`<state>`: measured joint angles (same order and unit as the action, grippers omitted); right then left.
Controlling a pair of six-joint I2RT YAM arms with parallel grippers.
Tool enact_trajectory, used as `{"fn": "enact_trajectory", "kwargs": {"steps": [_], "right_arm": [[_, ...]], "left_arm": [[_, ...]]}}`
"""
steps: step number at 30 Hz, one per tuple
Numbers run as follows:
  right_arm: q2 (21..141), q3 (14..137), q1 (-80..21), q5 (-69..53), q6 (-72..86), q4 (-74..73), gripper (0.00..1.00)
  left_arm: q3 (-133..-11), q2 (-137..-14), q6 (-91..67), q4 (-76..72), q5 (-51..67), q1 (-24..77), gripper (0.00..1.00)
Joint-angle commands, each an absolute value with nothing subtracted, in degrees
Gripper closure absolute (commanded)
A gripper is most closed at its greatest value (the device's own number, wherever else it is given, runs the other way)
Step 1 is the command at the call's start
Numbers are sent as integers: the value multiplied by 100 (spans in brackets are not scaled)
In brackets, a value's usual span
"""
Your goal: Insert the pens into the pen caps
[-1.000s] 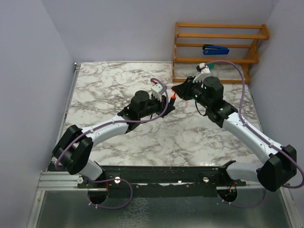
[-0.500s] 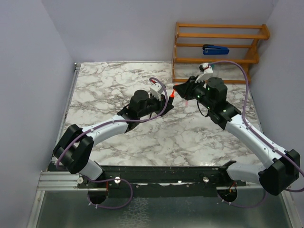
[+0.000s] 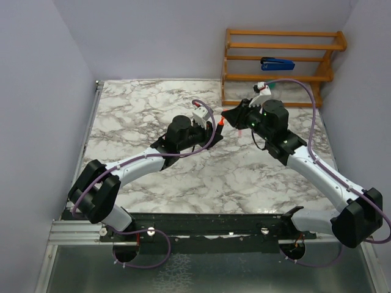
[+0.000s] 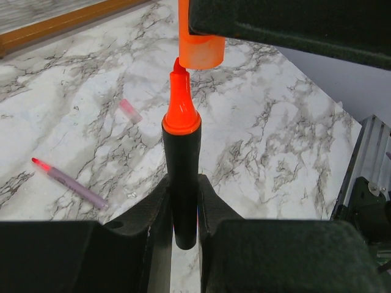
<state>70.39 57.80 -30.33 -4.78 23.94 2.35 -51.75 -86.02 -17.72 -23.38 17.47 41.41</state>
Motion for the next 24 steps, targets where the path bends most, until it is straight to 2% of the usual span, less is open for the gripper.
{"fn": "enact_trajectory", "kwargs": {"steps": [1, 24], "right_arm": [[7107, 5633, -3067, -479, 2384, 366, 100], [7059, 5500, -3067, -212, 2320, 727, 100]], "left_arm": [[-5307, -8535, -1696, -2390, 1863, 4129, 100], [-5326, -8663, -1714, -2395, 2072, 4110, 100]]}}
